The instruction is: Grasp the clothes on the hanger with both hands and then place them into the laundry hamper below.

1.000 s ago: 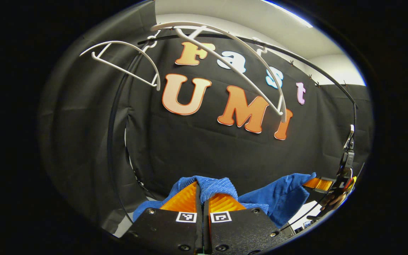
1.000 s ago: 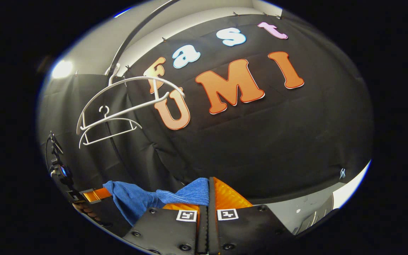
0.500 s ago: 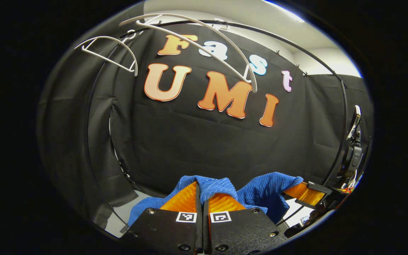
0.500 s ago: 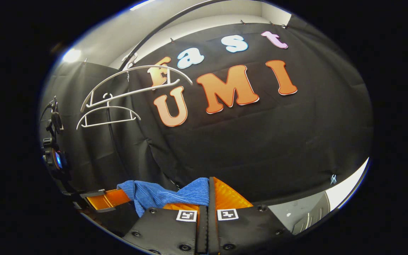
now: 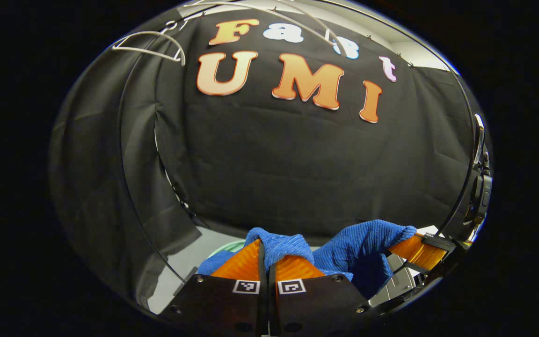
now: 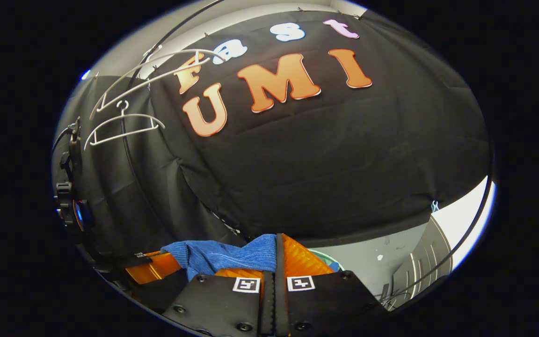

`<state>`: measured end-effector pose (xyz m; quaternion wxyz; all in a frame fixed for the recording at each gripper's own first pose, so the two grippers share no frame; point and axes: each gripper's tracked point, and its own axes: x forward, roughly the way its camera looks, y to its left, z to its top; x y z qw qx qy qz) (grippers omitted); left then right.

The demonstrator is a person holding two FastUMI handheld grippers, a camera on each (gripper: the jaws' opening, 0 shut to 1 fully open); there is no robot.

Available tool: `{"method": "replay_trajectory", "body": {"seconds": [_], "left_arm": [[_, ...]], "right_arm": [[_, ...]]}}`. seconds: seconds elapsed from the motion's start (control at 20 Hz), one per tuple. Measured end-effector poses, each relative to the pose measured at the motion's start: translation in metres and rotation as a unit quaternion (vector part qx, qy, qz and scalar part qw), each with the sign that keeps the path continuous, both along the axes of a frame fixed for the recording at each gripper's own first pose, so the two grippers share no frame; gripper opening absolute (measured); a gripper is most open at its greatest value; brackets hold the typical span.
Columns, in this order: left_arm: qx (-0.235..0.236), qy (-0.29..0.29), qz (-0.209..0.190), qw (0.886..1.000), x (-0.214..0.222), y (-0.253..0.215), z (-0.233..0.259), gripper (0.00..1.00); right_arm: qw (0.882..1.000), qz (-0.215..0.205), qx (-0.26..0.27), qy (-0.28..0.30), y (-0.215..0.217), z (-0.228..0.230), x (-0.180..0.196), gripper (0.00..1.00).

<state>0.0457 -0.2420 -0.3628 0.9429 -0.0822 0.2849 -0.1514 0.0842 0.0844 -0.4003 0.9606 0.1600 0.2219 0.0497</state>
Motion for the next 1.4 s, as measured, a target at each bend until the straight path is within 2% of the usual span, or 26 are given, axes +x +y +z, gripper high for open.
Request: {"method": "replay_trajectory", "body": {"seconds": [0.35,0.65,0.9,1.05,1.2,1.3,1.4], "left_arm": [[0.028,0.057,0.009,0.998,0.003,0.01,-0.055,0.01],[0.043,0.137,0.01,0.99,-0.009,0.014,-0.113,0.01],[0.053,0.2,0.008,0.978,-0.02,0.015,-0.159,0.01],[0.055,0.247,0.024,0.967,-0.027,0.021,-0.189,0.01],[0.053,0.269,0.04,0.961,-0.03,0.031,-0.203,0.05],[0.058,0.275,0.039,0.959,-0.033,0.028,-0.206,0.09],[0.059,0.278,0.042,0.958,-0.035,0.03,-0.205,0.17]], "right_arm": [[0.998,0.011,0.004,0.065,0.001,-0.061,0.004,0.08],[0.99,0.015,-0.016,0.138,-0.003,-0.125,0.0,0.08],[0.98,0.016,-0.036,0.196,-0.003,-0.175,-0.006,0.08],[0.97,0.011,-0.051,0.235,-0.009,-0.206,-0.015,0.08],[0.962,0.012,-0.048,0.27,-0.01,-0.235,-0.02,0.12],[0.958,0.008,-0.042,0.285,-0.012,-0.245,-0.023,0.11],[0.957,0.006,-0.033,0.288,-0.01,-0.242,-0.023,0.4]]}}
